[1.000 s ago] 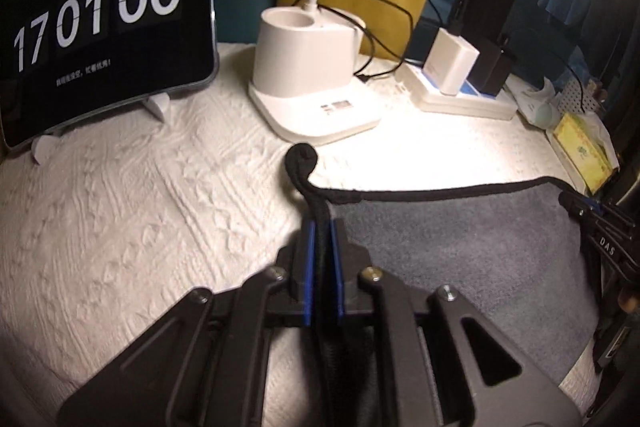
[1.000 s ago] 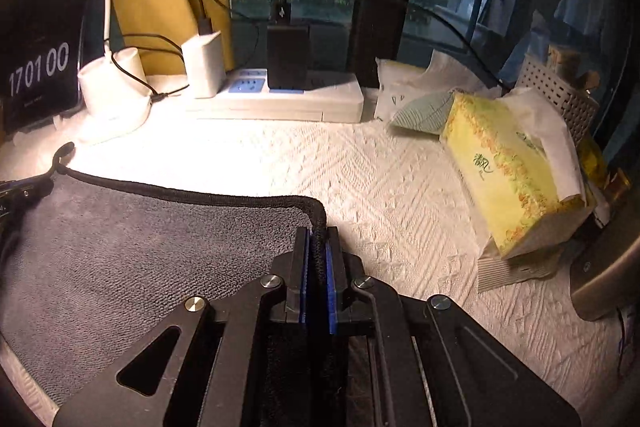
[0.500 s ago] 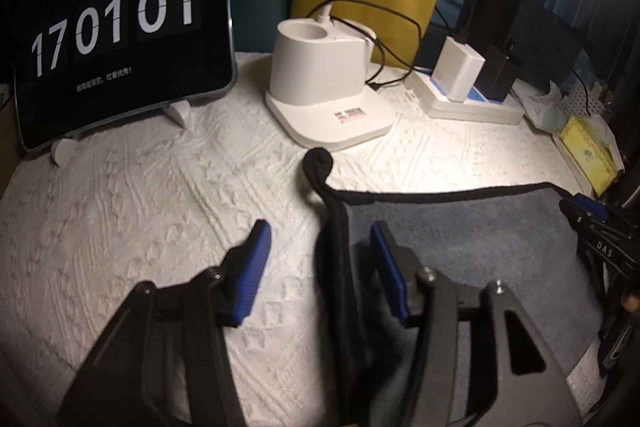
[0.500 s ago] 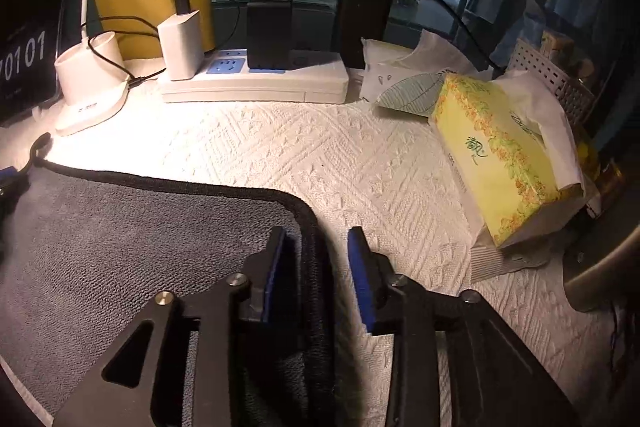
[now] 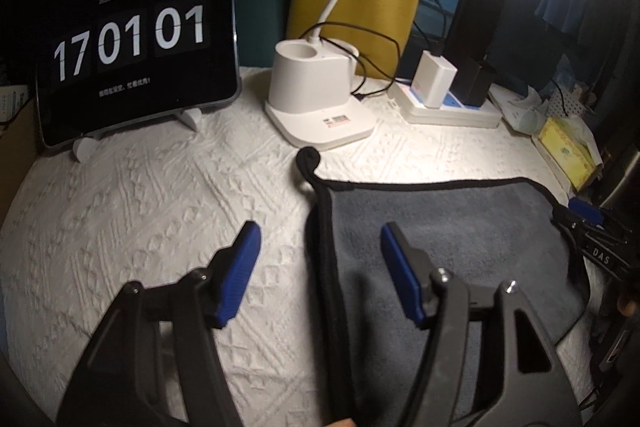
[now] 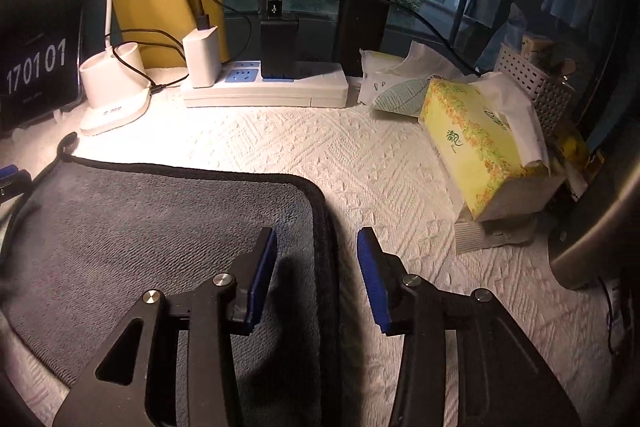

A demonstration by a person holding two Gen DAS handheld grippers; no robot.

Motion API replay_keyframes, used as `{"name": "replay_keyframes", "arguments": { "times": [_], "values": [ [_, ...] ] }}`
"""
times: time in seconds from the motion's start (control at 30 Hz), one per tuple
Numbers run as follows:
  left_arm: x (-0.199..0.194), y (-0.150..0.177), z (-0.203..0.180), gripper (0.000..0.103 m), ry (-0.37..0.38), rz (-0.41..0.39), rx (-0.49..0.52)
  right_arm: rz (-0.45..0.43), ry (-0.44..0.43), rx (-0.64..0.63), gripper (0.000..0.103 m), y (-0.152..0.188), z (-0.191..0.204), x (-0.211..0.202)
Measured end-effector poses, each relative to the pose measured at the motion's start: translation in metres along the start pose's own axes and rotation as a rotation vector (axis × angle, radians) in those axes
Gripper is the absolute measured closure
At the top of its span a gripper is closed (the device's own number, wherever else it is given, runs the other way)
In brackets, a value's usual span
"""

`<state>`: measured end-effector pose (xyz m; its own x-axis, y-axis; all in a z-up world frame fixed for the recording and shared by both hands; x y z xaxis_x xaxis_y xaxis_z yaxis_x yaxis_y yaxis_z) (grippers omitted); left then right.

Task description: Fold towel

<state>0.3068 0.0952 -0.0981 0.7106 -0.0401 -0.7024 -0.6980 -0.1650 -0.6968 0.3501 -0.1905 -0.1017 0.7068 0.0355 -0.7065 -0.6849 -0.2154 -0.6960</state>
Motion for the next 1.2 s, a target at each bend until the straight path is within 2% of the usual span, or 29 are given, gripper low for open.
{"name": "replay_keyframes", "arguments": {
  "times": [1.2],
  "values": [
    [-0.090, 0.052, -0.018, 0.039, 0.077, -0.062, -0.003, -0.084, -0.066, 0.046, 0.059, 0.046, 0.008, -0.095]
  ]
}}
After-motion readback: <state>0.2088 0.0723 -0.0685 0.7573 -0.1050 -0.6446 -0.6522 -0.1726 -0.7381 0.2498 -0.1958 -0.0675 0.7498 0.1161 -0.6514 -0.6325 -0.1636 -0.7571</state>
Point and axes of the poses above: each gripper's, at about its wrist camera, not at the fingertips, and x roughly the way its jaws point, z to its left, y to its underside, the point moved 5 cm from there along x, roughly the way its jaws point, and after that the axes turned 1 degree about -z, right-handed, at the moved point
